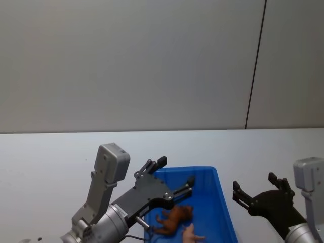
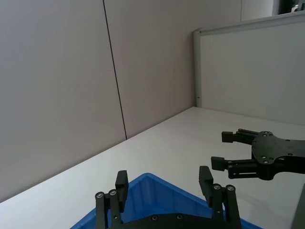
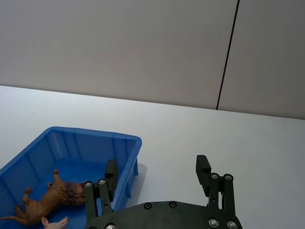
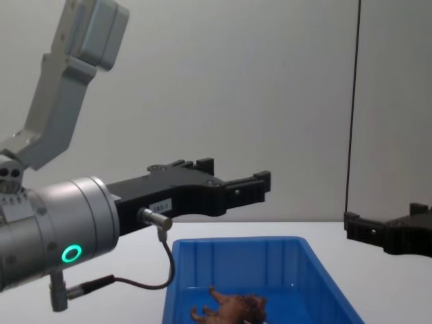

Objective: Pick up the two dolls from the table and place them into the box.

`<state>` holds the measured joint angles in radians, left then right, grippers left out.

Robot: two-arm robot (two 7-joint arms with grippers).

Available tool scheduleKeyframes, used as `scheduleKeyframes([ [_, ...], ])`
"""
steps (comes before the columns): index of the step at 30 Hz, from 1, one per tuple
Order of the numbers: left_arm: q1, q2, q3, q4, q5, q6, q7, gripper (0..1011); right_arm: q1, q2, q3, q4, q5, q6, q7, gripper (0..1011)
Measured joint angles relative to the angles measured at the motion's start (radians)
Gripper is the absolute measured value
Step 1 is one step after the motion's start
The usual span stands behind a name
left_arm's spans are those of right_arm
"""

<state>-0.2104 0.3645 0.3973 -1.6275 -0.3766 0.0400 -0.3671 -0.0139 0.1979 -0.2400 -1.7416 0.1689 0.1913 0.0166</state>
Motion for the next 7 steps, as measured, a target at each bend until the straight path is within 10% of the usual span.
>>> scheduleKeyframes([
  [7,-0.009,-0.008,0.003,0.008,-0.001,-0.009,-0.025,1001,0.0,0.0,0.0,0.0,0.0,0.0,0.0,1001],
])
